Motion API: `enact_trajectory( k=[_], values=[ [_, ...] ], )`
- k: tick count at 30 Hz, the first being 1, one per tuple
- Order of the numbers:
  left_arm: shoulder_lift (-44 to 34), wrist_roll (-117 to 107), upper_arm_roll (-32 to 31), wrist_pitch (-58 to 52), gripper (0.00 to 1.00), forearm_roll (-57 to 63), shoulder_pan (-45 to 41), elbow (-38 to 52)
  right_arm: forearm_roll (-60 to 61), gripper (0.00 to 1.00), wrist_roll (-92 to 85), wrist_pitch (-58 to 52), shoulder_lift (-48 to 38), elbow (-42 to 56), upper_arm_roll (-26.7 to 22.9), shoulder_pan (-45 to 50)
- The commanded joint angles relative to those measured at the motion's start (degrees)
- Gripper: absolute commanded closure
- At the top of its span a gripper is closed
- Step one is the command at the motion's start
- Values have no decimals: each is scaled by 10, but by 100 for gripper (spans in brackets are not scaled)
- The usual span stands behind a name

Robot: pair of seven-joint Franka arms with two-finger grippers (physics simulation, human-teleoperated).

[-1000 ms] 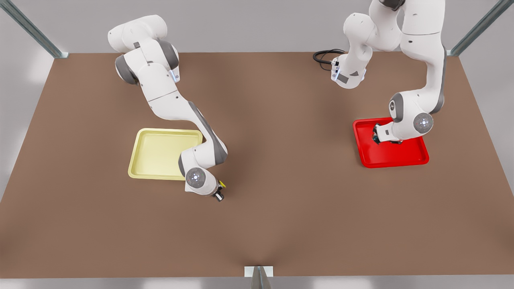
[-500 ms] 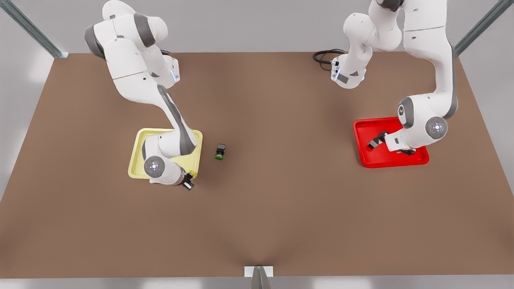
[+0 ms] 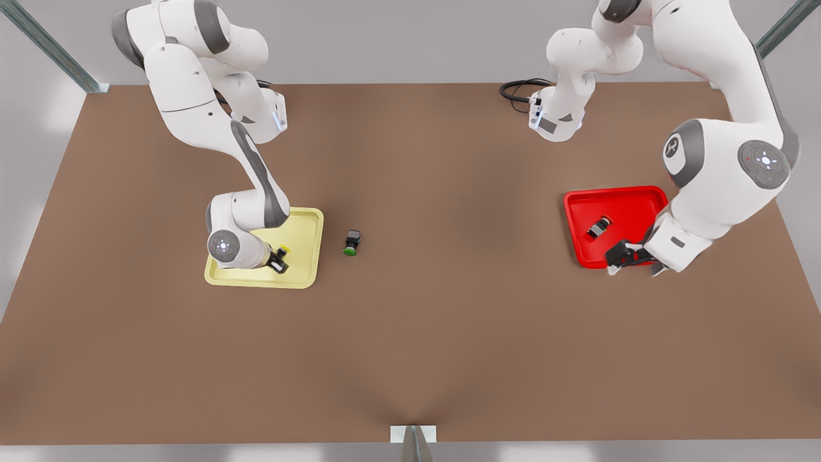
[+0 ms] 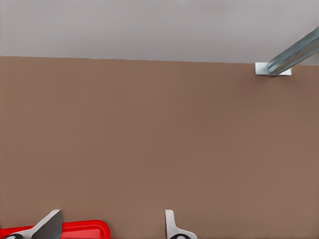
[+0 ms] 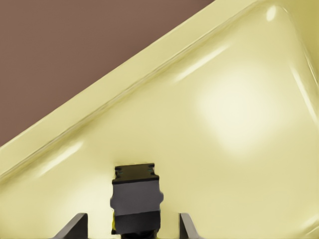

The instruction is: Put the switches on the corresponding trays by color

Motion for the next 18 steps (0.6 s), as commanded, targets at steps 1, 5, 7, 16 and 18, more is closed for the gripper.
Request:
enact_trajectory(
  k=[1,5,7,16,18],
  values=[
    [0,0,-12,0,0,37,10,0,0,0,0,-2,-2,2,0,0],
    [12,0,-13,-11,0,46,3,20,0,0,2,-54,-76,94,-3,0],
    [13,0,-13,-11,0,45,3,19,-2,0,-72,-57,-94,159,-17,-11],
    [16,-1,-13,-16,0,44,3,19,-78,0,-428,-335,-173,316,-18,-136],
    [16,-1,-13,-17,0,44,3,19,-76,0,-422,-335,-172,316,-17,-134]
  ],
)
